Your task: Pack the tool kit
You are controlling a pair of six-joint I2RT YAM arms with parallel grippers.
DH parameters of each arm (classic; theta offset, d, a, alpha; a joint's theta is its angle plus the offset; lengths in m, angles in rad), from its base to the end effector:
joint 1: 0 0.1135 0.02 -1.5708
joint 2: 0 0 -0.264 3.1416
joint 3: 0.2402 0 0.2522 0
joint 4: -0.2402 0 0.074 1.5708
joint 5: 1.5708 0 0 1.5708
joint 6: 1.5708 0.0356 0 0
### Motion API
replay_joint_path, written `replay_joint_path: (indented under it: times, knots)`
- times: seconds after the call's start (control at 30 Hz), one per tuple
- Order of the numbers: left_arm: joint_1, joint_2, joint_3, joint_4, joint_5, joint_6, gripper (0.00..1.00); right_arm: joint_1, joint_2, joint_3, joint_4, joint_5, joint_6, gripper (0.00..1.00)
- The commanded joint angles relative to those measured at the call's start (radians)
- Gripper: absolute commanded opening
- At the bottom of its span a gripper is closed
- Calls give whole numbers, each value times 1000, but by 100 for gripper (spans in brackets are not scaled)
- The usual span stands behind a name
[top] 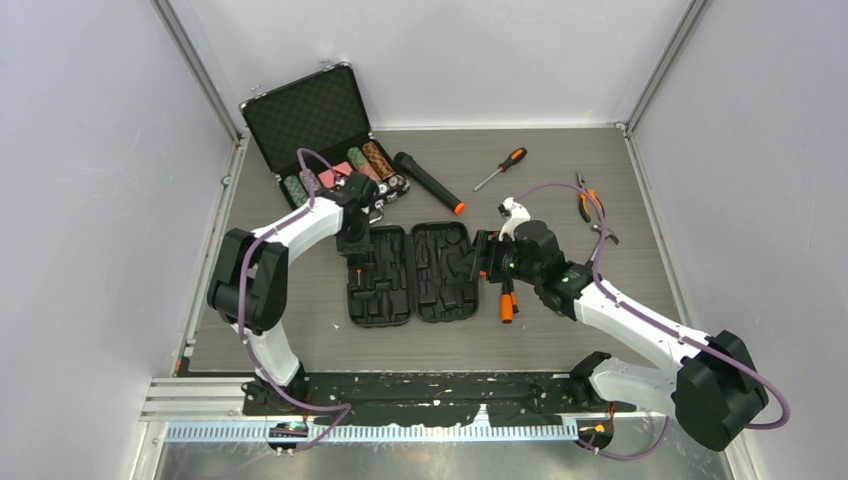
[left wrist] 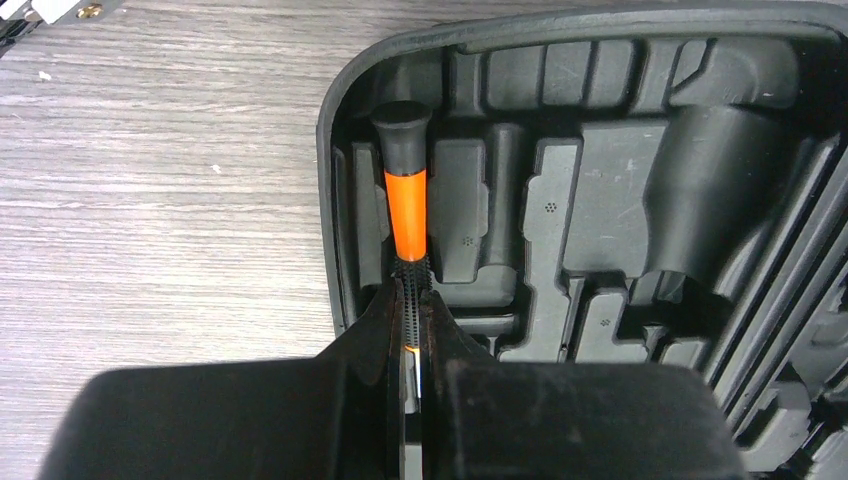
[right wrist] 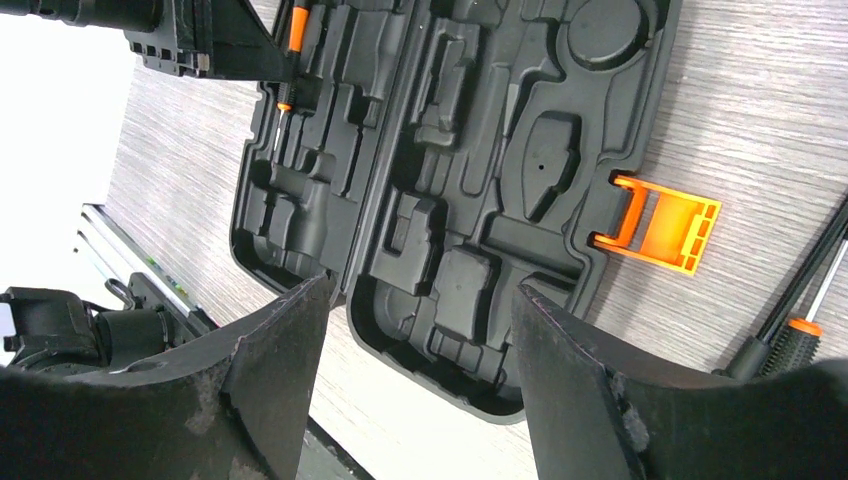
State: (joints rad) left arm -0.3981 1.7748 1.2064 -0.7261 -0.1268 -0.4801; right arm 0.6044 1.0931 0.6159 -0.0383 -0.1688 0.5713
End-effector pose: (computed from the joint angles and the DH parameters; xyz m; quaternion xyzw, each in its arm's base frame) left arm 0.3170 -0.1285 0.1856 -0.0492 0.9873 -0.0016 0.1511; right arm 0.1930 0.1406 0.2350 -0.0567 0.8601 0.3388 0.3771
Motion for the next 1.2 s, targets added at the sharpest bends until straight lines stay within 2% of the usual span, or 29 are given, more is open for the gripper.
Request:
replay_joint_path:
  times: [0.0, 0.17, 0.2, 0.4, 0.63, 0.7, 0.77, 0.9, 1.0, 1.1, 1.17]
  knots:
    - [5, 112, -49, -35, 59, 23, 0, -5, 4, 2, 73, -17, 12, 72]
    - [5, 78, -49, -34, 76, 19, 0, -5, 2, 0, 78, -21, 13, 72]
    - [5, 56, -53, -26, 80, 16, 3, -7, -2, 1, 76, -20, 12, 72]
    - [5, -85, -18, -43, 61, 8, 39, -7, -13, 9, 69, -18, 6, 72]
    - [5, -148, 56, -51, 14, 7, 45, -6, -26, 16, 54, -23, 1, 72]
    - [5, -153, 72, -50, 10, 8, 44, -6, -30, 19, 46, -20, -3, 72]
    - [5, -148, 82, -43, -5, 13, 38, -7, -37, 19, 45, -17, -6, 72]
    - [18, -101, 98, -37, -10, 20, 18, -6, -39, 19, 44, -17, -6, 72]
    - [31, -65, 99, -24, -13, 23, 7, -7, -41, 20, 44, -17, -6, 72]
    - [39, -36, 100, -9, -8, 25, 0, -8, -42, 20, 44, -14, -8, 72]
    - [41, -17, 105, -5, -7, 27, 0, -8, -40, 21, 44, -15, -10, 72]
